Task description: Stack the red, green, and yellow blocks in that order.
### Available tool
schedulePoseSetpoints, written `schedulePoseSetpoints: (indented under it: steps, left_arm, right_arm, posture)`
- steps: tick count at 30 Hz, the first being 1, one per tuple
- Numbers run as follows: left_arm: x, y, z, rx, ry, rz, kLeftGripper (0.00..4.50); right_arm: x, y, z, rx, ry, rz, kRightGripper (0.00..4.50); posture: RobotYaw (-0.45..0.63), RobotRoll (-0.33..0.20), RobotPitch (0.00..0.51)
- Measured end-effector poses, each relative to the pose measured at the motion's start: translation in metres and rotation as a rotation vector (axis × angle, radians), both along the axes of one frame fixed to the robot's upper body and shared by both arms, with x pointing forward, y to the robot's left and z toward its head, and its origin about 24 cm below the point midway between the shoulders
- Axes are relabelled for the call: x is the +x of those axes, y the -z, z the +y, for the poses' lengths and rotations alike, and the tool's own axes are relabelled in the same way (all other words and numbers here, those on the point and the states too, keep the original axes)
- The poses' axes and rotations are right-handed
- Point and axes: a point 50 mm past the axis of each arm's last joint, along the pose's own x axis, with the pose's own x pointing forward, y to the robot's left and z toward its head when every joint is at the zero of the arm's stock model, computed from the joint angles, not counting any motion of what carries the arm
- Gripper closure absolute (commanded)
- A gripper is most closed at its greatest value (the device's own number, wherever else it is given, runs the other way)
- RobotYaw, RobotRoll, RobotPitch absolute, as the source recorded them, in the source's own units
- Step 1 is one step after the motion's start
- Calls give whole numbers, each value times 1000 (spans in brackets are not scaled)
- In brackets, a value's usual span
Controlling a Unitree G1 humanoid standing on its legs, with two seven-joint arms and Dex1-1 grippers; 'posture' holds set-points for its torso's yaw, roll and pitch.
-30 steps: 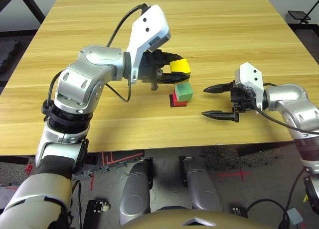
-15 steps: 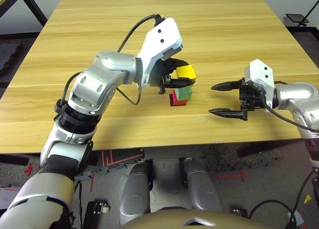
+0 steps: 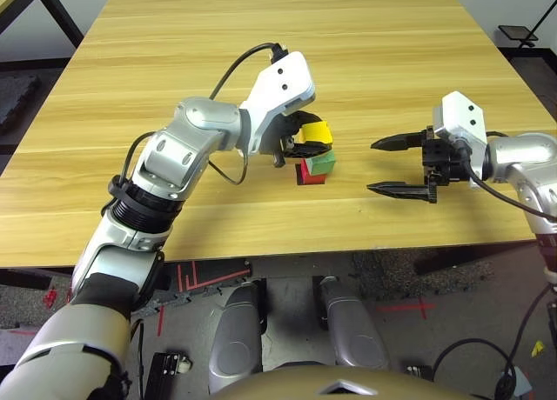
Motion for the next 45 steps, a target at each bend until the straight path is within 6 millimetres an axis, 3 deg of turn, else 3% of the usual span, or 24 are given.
schedulePoseSetpoints:
  steps: [9, 45]
  left_arm:
    - [0, 7, -12, -17, 14, 34, 2486]
    - [5, 11, -15, -18, 1, 54, 2487]
  right_arm:
    - [0, 1, 1, 2, 6, 5, 0]
    - [1, 4, 6, 11, -15, -6, 0]
  posture:
    - [259, 48, 179]
    - [261, 46, 173]
